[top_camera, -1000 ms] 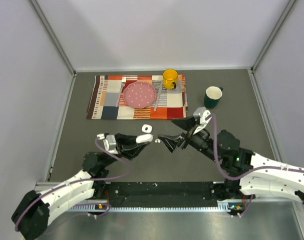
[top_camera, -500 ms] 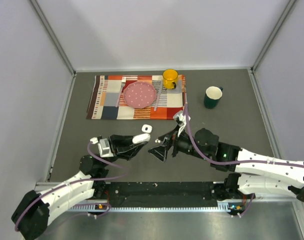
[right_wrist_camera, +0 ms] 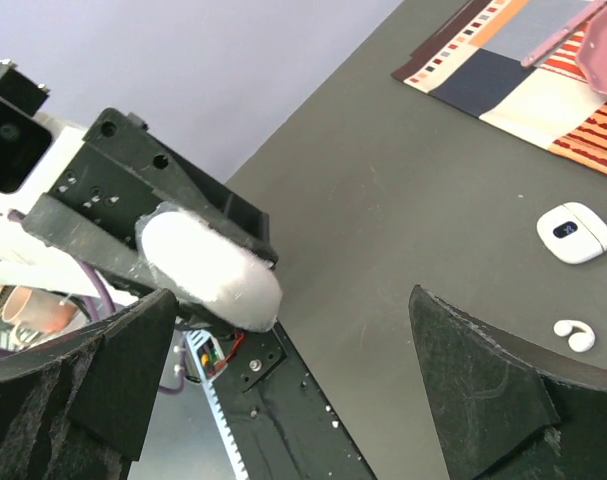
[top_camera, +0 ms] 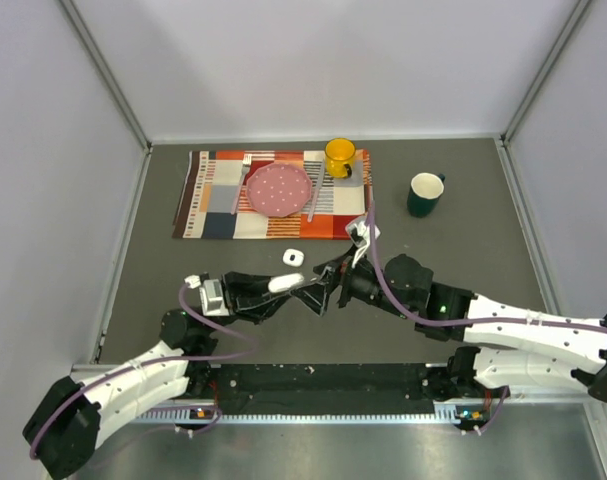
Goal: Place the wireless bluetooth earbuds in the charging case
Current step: Open the charging case.
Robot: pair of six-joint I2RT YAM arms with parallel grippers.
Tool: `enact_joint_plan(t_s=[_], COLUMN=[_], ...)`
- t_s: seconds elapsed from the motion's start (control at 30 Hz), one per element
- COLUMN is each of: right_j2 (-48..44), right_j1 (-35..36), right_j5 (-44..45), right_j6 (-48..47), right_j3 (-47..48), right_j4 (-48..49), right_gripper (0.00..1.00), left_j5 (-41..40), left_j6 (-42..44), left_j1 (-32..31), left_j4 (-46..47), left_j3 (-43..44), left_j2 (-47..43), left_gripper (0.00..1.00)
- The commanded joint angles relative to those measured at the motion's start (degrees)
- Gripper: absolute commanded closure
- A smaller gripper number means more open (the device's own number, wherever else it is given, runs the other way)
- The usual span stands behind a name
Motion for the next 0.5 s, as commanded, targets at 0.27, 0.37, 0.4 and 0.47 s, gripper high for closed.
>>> enact_joint_plan(t_s=[0.27, 0.37, 0.4, 0.47], right_j2=[1.34, 1.08, 1.08, 1.08], right_j1=[-3.26, -5.11, -5.29, -5.47], right_j5=[2.36, -0.36, -0.98, -2.38], right_j6=[-0.09, 1.14, 1.32, 1.23], right_j3=[3.8, 3.36, 3.27, 3.01], right_j4=[3.81, 4.78, 4.95, 5.83], right_gripper=[0.01, 0.01, 0.01, 0.01], left_j5=[6.32, 6.14, 5.88, 5.0], left_j6=[-2.08, -1.9, -1.82, -1.55], left_j1=[-0.16, -0.25, -0.25, -0.25], left_j4=[7.74, 7.39, 7.04, 5.99], left_j3=[-2.57, -2.57, -2.57, -2.57], left_j2=[-0.44, -1.05, -1.4, -1.75], left_gripper=[1.0, 1.0, 1.0, 1.0])
